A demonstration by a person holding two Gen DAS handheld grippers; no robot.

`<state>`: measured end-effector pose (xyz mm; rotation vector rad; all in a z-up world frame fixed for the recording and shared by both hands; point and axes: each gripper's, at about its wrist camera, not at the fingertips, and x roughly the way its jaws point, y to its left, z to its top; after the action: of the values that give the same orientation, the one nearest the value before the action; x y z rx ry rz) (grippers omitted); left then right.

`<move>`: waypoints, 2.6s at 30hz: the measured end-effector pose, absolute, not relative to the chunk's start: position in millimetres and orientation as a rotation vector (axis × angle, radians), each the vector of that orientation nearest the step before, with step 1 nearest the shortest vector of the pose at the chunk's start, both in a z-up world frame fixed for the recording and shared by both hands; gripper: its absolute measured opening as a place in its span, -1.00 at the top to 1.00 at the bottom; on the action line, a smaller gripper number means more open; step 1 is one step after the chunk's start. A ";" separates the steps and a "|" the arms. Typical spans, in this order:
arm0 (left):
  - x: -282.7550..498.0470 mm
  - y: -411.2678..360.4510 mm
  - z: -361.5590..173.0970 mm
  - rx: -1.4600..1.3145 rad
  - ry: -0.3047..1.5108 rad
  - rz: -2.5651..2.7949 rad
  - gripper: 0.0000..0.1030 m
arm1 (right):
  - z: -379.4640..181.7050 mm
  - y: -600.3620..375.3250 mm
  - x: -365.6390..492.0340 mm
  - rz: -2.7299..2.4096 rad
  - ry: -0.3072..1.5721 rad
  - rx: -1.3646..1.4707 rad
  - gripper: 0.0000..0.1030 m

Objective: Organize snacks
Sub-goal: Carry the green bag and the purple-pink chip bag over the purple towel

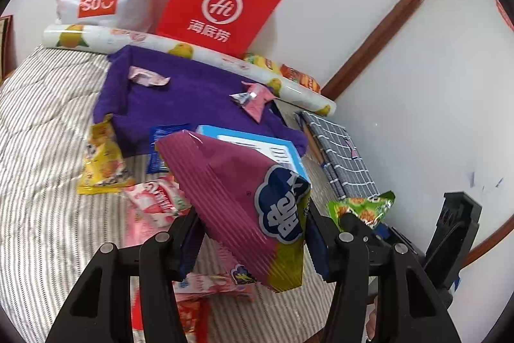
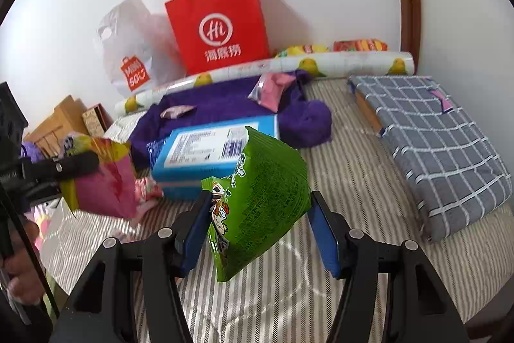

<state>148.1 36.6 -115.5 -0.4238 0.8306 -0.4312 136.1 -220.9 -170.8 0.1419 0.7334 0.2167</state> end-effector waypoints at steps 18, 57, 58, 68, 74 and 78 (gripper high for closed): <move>166.9 23.0 -99.1 -0.349 0.796 -0.408 -0.05 | -125.2 -219.2 169.3 0.241 0.675 0.123 -0.15; 319.7 70.8 -159.9 -0.359 0.809 -0.235 -0.05 | -179.0 -183.7 355.0 0.251 0.786 0.104 -0.15; 320.9 72.8 -163.8 -0.378 0.818 -0.243 -0.05 | -181.7 -184.5 355.6 0.252 0.792 0.101 -0.15; 323.4 76.8 -172.3 -0.428 0.844 -0.246 -0.05 | -199.7 -191.8 361.8 0.255 0.849 0.129 -0.15; 327.8 71.4 -179.3 -0.435 0.880 -0.251 -0.05 | -202.2 -186.5 358.9 0.263 0.855 0.098 -0.15; 327.1 68.6 -178.8 -0.420 0.875 -0.251 -0.05 | -206.0 -184.3 360.0 0.272 0.881 0.093 -0.15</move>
<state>327.1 68.6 -178.8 -0.4203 0.8747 -0.2510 360.0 -184.3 -206.0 0.0932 0.8806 0.2725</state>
